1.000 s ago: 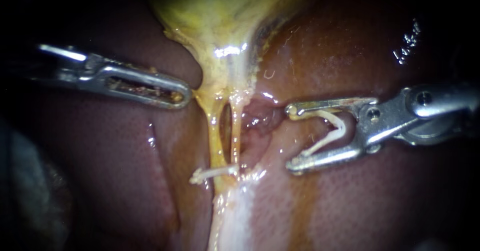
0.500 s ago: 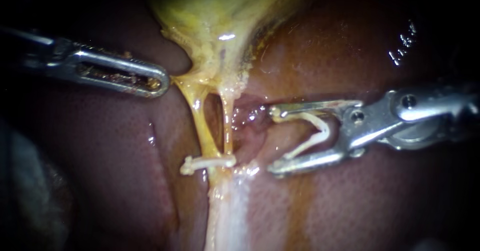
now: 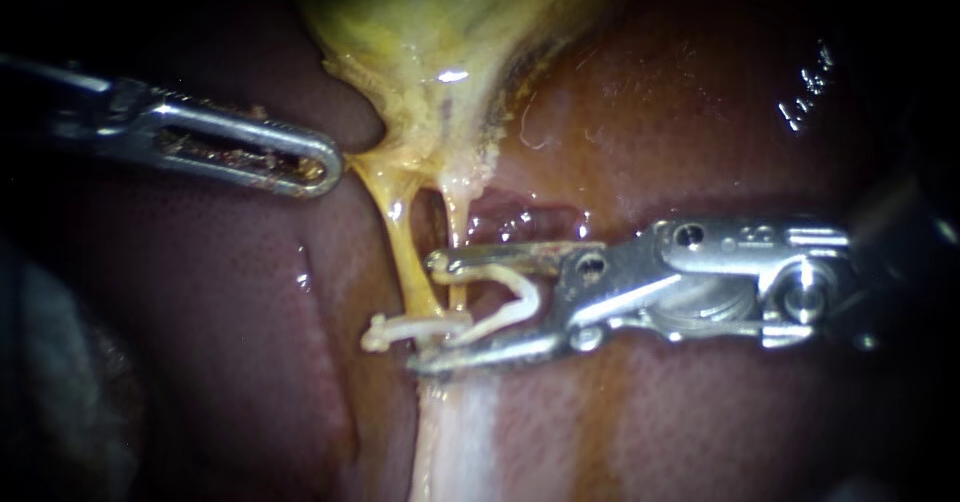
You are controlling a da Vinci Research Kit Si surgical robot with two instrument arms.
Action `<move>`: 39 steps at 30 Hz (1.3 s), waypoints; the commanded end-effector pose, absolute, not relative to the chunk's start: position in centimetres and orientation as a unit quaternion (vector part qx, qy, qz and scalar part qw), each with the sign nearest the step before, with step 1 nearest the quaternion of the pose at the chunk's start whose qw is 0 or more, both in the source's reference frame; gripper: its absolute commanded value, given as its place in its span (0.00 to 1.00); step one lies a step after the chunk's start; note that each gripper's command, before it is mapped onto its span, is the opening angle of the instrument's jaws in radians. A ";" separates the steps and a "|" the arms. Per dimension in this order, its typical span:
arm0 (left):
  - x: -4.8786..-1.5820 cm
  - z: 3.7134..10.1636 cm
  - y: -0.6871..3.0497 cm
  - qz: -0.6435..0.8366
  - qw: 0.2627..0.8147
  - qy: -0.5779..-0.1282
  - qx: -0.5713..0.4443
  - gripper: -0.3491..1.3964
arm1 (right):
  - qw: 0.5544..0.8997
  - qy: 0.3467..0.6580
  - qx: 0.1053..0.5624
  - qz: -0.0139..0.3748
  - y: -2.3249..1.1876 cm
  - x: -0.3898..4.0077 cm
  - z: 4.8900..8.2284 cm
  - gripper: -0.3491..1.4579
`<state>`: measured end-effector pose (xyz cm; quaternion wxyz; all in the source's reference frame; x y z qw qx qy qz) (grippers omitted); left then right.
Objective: Clipping second clip left tube
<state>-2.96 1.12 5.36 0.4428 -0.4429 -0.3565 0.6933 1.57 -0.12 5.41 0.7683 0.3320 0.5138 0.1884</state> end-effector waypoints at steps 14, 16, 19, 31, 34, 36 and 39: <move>-2.98 5.34 1.11 0.693 0.444 -0.356 -0.443 0.00 | 0.763 0.496 0.361 0.201 -0.20 1.61 5.97 0.47; -2.99 5.34 1.11 0.693 0.444 -0.356 -0.443 0.00 | 0.763 0.495 0.364 0.199 -0.22 1.63 6.03 0.47; -2.99 5.34 1.11 0.693 0.445 -0.354 -0.443 0.00 | 0.763 0.494 0.368 0.195 -0.22 1.69 6.09 0.47; -3.01 5.34 1.11 0.693 0.444 -0.355 -0.443 0.00 | 0.738 0.517 0.389 0.192 -0.23 2.04 6.04 0.47; -3.01 5.34 1.11 0.693 0.444 -0.355 -0.443 0.00 | 0.726 0.528 0.395 0.195 -0.25 2.08 5.95 0.47; -3.01 5.34 1.11 0.693 0.444 -0.355 -0.443 0.00 | 0.719 0.536 0.398 0.195 -0.25 2.09 5.85 0.47; -3.01 5.34 1.11 0.693 0.444 -0.355 -0.443 0.00 | 0.706 0.546 0.404 0.198 -0.21 2.09 5.66 0.47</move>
